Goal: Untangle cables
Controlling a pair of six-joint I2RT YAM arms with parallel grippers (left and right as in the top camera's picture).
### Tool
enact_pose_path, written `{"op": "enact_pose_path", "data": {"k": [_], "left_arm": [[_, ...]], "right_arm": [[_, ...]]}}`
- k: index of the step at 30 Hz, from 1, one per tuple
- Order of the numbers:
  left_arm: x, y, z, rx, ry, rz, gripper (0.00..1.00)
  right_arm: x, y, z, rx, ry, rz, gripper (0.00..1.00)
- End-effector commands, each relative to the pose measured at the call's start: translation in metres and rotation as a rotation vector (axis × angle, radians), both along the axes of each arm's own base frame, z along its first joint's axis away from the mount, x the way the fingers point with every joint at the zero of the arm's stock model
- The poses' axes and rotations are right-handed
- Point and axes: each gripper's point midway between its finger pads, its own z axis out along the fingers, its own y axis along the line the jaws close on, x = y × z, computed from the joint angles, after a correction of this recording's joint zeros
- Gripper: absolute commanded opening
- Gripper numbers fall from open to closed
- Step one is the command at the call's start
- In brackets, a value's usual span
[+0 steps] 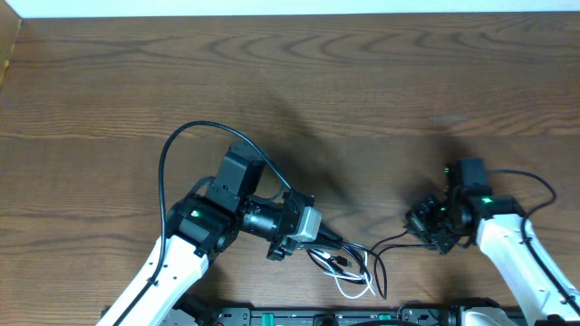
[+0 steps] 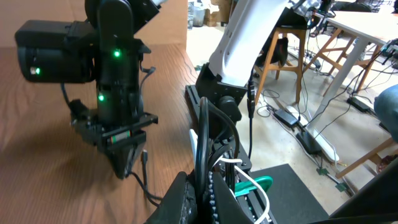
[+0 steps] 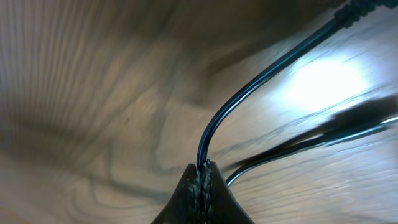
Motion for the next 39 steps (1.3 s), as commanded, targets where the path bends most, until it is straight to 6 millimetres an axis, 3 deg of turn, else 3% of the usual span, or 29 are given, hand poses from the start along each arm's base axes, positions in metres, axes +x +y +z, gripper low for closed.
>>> {"op": "enact_pose_path", "data": {"k": [1, 10, 23, 32, 39], "left_arm": [[-0.001, 0.000, 0.000, 0.004, -0.005, 0.001, 0.07], [0.003, 0.004, -0.017, 0.102, 0.028, 0.058, 0.07], [0.007, 0.008, -0.055, 0.258, 0.167, 0.092, 0.07], [0.012, 0.005, -0.077, 0.313, 0.253, 0.085, 0.07], [0.026, -0.003, -0.076, 0.321, 0.352, 0.151, 0.07]], "right_arm": [[0.001, -0.018, -0.001, -0.021, -0.011, 0.003, 0.01], [0.006, -0.043, -0.002, -0.030, -0.020, -0.089, 0.01], [0.027, -0.051, 0.001, -0.059, -0.112, -0.095, 0.01], [0.028, -0.083, -0.005, -0.221, -0.108, -0.144, 0.01], [0.032, -0.087, -0.001, -0.236, -0.137, -0.099, 0.06]]}}
